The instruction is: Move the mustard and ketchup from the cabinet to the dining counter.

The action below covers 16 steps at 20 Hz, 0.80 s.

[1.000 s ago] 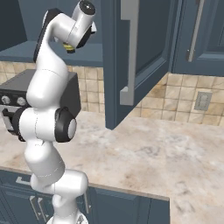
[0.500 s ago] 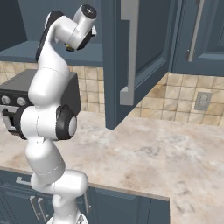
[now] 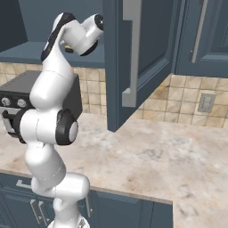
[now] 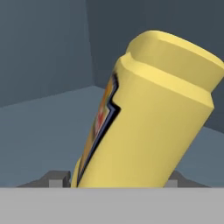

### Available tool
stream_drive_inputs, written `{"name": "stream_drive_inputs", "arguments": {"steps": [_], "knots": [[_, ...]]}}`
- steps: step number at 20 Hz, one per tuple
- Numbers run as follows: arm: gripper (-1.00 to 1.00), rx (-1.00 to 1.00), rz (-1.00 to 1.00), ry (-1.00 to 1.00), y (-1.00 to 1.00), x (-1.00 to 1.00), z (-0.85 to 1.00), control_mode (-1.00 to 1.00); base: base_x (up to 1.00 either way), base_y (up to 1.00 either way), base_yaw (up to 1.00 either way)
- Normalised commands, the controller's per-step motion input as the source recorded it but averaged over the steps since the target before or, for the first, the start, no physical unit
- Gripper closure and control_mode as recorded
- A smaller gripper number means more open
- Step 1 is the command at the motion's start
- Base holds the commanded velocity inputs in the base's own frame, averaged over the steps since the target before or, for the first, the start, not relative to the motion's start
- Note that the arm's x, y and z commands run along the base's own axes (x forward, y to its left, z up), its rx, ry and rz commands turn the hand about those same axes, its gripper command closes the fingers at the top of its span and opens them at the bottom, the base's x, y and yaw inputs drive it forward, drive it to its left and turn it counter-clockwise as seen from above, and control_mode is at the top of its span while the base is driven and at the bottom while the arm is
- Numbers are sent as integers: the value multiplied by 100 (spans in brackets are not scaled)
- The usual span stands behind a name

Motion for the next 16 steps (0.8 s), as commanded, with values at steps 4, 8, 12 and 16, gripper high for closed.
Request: {"name": "stream_drive_inputs", "arguments": {"steps": [4,8,12,16], "knots": [[100,-3,10,-14,15,-34,1,-100,0,0,0],[100,-3,2,-10,30,-37,9,-100,0,0,0],[100,-2,0,-10,35,-42,14,-100,0,0,0],[100,-5,0,-14,32,-49,16,-100,0,0,0]]}}
